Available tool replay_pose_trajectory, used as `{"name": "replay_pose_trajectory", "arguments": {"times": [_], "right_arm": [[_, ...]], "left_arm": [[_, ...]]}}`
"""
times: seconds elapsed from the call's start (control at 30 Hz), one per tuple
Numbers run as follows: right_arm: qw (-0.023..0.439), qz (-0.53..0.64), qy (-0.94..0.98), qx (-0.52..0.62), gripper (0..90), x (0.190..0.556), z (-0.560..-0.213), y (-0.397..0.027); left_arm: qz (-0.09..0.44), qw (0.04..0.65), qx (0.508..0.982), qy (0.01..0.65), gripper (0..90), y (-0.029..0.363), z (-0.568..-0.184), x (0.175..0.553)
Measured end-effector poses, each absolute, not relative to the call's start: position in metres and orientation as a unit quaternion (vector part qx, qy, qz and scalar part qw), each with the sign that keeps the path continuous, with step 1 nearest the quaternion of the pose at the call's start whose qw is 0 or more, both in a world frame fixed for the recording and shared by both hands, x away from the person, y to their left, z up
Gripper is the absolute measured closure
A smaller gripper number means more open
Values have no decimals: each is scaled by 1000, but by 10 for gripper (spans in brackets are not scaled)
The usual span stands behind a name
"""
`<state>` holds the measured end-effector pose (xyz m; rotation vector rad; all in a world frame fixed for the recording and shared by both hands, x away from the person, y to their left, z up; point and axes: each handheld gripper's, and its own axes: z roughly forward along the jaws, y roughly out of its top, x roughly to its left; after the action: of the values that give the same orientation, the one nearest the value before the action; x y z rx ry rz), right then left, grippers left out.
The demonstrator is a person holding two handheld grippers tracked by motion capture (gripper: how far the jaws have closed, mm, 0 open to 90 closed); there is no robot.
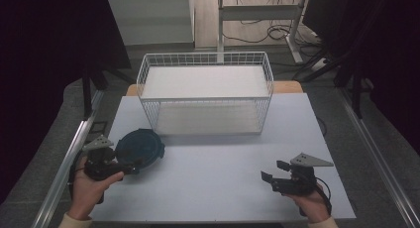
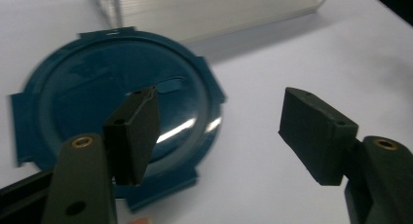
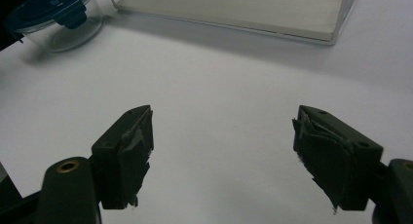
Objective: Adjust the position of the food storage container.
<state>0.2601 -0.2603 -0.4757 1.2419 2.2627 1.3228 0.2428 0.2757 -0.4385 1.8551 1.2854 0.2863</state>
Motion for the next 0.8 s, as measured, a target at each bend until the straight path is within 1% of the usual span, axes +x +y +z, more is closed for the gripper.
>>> {"name": "replay_pose_trajectory", "arguments": {"times": [0.2,0.43,0.63,0.7,0.73,0.77,0.8], "right_arm": [[123,448,777,424,220,261,-477,-261],[124,444,782,421,220,261,-478,-261],[125,440,783,421,220,262,-479,-262],[125,440,783,422,220,262,-479,-262],[125,439,784,421,220,262,-480,-261],[124,437,785,421,220,262,-480,-261],[124,437,785,421,220,262,-480,-261]], "left_arm": [[126,411,739,519,350,287,-434,256],[137,394,737,531,423,298,-433,273],[139,384,733,544,457,305,-434,289],[138,379,733,548,495,307,-436,293],[137,378,733,549,495,309,-436,295],[138,374,731,555,543,312,-438,299],[138,374,731,555,572,312,-438,299]]}}
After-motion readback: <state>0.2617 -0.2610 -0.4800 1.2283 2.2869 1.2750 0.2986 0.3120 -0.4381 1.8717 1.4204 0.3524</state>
